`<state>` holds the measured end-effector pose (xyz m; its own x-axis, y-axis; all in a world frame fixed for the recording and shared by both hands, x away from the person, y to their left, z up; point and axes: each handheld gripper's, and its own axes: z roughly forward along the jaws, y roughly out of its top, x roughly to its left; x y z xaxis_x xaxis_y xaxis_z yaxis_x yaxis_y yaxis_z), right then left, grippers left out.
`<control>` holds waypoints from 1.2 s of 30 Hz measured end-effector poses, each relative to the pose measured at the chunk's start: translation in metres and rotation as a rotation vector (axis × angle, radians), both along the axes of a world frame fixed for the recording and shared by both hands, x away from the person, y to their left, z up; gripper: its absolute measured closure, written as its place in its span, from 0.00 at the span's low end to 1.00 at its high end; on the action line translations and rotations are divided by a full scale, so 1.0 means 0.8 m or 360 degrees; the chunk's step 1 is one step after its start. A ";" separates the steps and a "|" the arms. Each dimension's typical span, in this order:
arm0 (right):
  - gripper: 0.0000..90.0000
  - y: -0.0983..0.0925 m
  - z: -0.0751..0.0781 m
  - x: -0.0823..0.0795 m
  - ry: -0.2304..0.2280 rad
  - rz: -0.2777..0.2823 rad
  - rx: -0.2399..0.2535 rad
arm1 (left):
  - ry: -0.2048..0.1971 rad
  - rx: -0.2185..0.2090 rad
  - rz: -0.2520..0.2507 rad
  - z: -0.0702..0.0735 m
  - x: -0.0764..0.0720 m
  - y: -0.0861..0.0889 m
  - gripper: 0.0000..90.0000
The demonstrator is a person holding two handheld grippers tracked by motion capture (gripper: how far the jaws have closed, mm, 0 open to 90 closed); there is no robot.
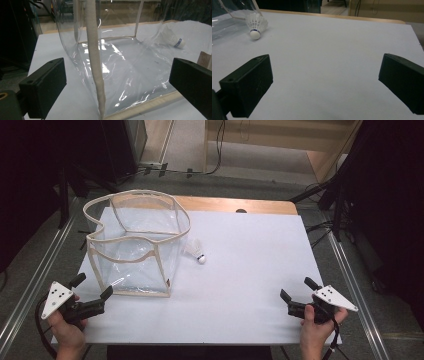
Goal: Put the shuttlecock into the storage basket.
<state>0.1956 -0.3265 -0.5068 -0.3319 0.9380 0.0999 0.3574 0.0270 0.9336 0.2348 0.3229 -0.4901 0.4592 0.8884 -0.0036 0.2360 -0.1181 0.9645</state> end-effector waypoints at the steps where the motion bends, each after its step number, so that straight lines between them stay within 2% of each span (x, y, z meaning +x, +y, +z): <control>1: 0.00 0.001 0.002 0.000 -0.0003 -0.0003 -0.0010 | -0.0002 -0.0004 0.0001 0.000 -0.001 0.000 0.02; 4: 0.00 0.006 0.011 0.004 -0.0006 0.0033 -0.0012 | 0.0001 -0.0006 0.0008 -0.001 -0.002 0.001 0.02; 12: 0.00 0.024 0.032 0.009 0.0003 0.0087 -0.0132 | 0.0014 -0.0008 0.0006 -0.001 -0.001 0.000 0.02; 21: 0.00 0.033 0.047 0.025 0.0050 0.0174 -0.0103 | 0.0010 -0.0009 0.0000 -0.002 -0.002 0.000 0.02; 27: 0.00 0.045 0.061 0.041 0.0088 0.0216 -0.0148 | 0.0008 0.0008 0.0000 -0.002 -0.003 -0.002 0.02; 36: 0.00 0.064 0.084 0.063 0.0095 0.0269 -0.0210 | 0.0019 0.0010 -0.0006 -0.003 -0.002 -0.002 0.02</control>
